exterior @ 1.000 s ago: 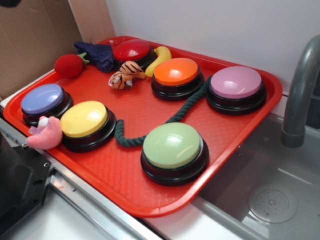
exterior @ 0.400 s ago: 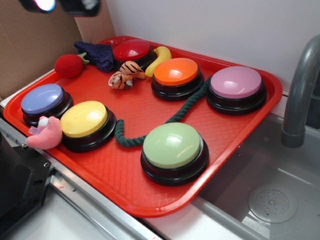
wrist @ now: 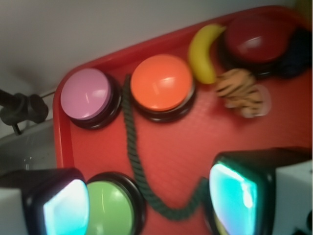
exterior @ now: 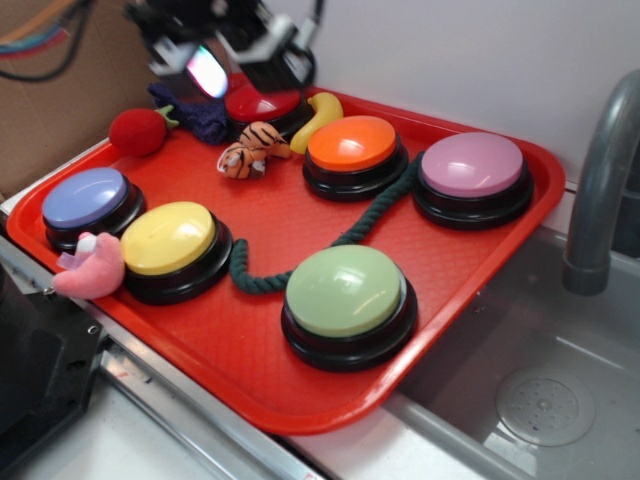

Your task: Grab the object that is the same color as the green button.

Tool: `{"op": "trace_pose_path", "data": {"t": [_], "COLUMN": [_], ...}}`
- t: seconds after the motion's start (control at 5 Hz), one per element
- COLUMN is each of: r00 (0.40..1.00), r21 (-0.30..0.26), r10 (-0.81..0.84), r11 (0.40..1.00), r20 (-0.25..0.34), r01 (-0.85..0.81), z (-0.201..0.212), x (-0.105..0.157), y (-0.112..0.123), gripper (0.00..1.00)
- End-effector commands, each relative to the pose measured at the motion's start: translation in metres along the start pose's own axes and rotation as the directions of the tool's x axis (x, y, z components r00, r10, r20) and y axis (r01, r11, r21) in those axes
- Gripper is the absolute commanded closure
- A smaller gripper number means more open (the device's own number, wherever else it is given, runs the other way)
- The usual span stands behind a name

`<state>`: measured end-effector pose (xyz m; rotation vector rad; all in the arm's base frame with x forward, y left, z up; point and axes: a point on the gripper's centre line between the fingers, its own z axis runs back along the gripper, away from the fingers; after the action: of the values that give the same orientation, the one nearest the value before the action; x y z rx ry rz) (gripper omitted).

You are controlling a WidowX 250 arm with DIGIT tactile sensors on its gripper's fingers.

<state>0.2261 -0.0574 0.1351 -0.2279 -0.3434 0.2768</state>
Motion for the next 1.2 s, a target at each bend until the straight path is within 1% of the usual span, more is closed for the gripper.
{"op": "trace_pose_path", "data": {"t": [0.0, 0.2, 0.4, 0.6, 0.8, 1.0], "r00": [0.998, 0.991, 0.984, 0.984, 0.974, 0.975], "r21": [0.0, 0.052, 0.135, 0.144, 0.202, 0.193], "r10": [0.039, 0.078, 0.08, 0.087, 0.112, 0.097], "r11": [0.999, 0.996, 0.989, 0.988, 0.977, 0.98], "r20": [-0.057, -0.113, -0.159, -0.158, -0.199, -0.199], "r01": [-0.039, -0.072, -0.059, -0.064, -0.071, -0.058], "z": [-0.054, -0.083, -0.102, -0.116, -0.123, -0.121], "x": [0.019, 0.012, 0.005, 0.002, 0.001, 0.002], "y": [-0.016, -0.027, -0.033, -0.032, -0.032, -0.03], "gripper": [0.0, 0.0, 0.0, 0.0, 0.0, 1.0]}}
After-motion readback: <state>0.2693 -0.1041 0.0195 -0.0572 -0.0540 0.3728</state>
